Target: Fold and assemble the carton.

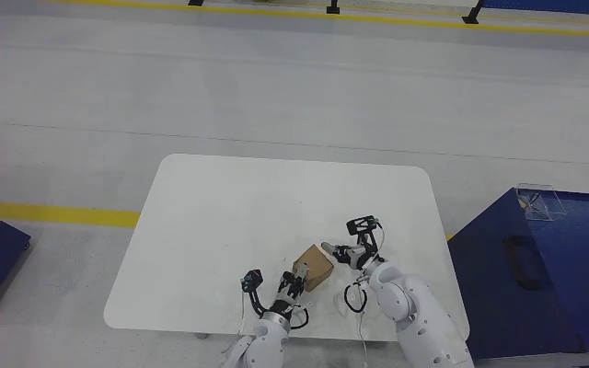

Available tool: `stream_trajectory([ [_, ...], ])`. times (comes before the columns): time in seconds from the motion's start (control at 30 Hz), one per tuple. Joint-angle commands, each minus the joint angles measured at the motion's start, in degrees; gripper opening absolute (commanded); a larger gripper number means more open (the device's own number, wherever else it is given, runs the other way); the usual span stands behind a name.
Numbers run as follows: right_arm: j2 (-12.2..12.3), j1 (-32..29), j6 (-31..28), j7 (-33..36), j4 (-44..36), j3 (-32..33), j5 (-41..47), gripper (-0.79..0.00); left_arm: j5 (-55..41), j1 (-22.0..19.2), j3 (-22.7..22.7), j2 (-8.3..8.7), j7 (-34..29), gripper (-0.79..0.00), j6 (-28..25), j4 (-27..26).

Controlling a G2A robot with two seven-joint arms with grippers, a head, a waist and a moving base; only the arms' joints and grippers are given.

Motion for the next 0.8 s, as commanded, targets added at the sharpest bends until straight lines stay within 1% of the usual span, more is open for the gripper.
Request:
stream_trajectory([
  [0.0, 0.1, -0.69, -1.96, -0.34, -0.9, 0.09, 0.99, 0.0, -0.04, -0.03, 0.04, -0.02, 0.06, -0.409, 0.05, 0.03],
  [0.07, 0.34, -1.32, -3.75, 0.76, -1.66, 0.03, 0.14, 0.0, 0.06, 0.0, 0.04, -0.01, 0.23, -0.403, -0.08, -0.02],
  [0.1, 0.42, -1.48, -3.7, 1.34, -1.83, -0.13, -0.7, 0.0, 0.06, 0.05, 0.03, -0.01, 0.3, -0.403, -0.12, -0.1],
  [0.2, 0.41, -1.19, -2.11, 1.8, -1.48, -0.94, -2.79, 0.0, 0.03, 0.23, -0.1, 0.02, 0.55, -0.403, -0.23, -0.34],
  [0.3, 0.26, -0.23, -0.57, 2.02, -0.29, -1.47, -2.86, 0.0, 0.03, 0.42, -0.23, 0.06, 0.85, -0.397, -0.64, -0.75],
  [0.33, 0.22, -0.02, -0.38, 1.98, 0.03, -1.64, -2.72, 0.0, 0.3, 0.61, -0.31, 0.09, 1.35, -0.326, -1.1, -1.07],
  [0.37, 0.2, 0.2, -0.31, 2.14, 0.27, -1.78, -2.68, 0.0, 0.35, 0.9, -0.44, 0.13, 1.89, -0.179, -1.55, -1.5],
  [0.4, 0.19, 0.38, -0.17, 2.32, 0.44, -1.85, -2.62, 0.0, 0.62, 1.2, -0.63, 0.18, 2.67, 0.0, -1.91, -2.04],
  [0.53, 0.13, 1.28, 0.43, 3.8, 1.01, -2.26, -2.46, 0.0, 2.04, 2.74, -1.32, 0.42, 5.8, 0.0, -3.96, -4.89],
  [0.63, 0.1, 1.58, 0.63, 3.06, 0.87, -1.93, -1.15, 0.0, 5.6, 3.87, -1.58, 0.84, 7.71, 0.0, -7.99, -6.75],
  [0.7, 0.12, 1.37, 0.44, 2.36, 0.31, -1.18, 0.69, 0.0, 10.25, 4.21, -1.69, 1.26, 10.22, 0.0, -13.4, -7.46],
  [0.77, 0.16, 1.33, 1.78, 1.95, 0.12, 0.06, 2.47, 0.0, 10.25, 4.21, -1.69, 1.26, 10.22, 0.0, -13.4, -7.46],
])
